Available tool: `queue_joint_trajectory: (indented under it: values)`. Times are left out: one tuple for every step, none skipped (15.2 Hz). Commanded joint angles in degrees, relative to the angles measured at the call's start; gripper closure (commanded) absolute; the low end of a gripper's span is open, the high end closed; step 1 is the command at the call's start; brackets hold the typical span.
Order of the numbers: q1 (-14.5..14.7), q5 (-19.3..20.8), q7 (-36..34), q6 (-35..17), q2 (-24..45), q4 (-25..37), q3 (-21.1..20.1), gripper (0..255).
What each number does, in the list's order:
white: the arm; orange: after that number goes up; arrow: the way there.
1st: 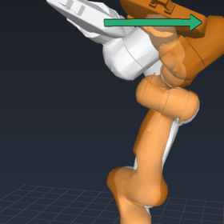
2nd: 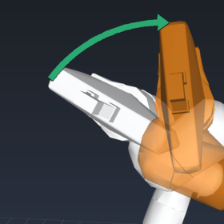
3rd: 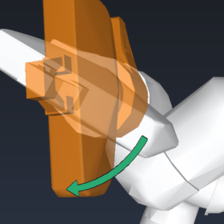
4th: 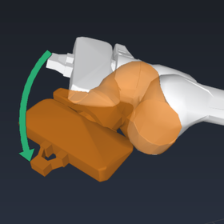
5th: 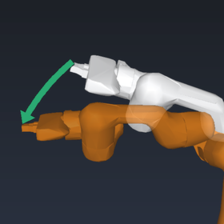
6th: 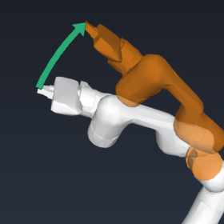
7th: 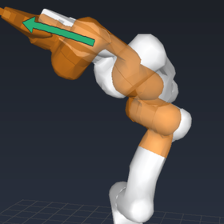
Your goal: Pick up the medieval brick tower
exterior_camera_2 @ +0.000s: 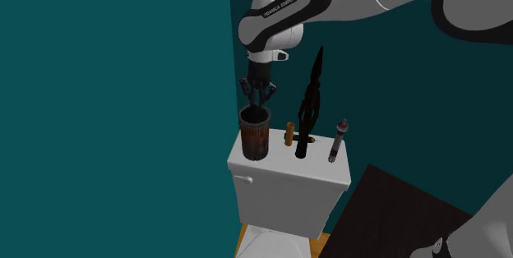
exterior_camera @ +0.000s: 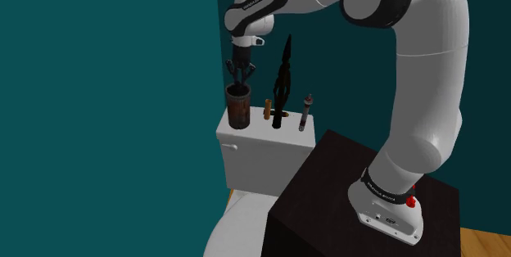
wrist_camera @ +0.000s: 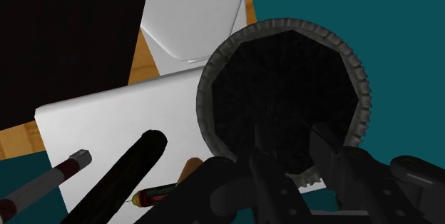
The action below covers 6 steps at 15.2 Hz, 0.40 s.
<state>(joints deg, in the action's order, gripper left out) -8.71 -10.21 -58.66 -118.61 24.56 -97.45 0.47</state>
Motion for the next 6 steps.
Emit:
queue_joint_trajectory:
  values:
    - [0.0, 0.1, -0.1, 1.2, -0.6, 0.7, 0.0, 255]
    - [0.0, 0.1, -0.2, 1.9, -1.0, 1.0, 0.1, 255]
    - [-0.1, 0.2, -0.4, 2.5, -1.3, 1.3, 0.1, 255]
    - [-0.1, 0.3, -0.5, 3.1, -1.5, 1.7, 0.1, 255]
    - [-0.1, 0.3, -0.5, 3.2, -1.6, 1.7, 0.1, 255]
    - [-0.1, 0.3, -0.5, 3.2, -1.6, 1.7, 0.1, 255]
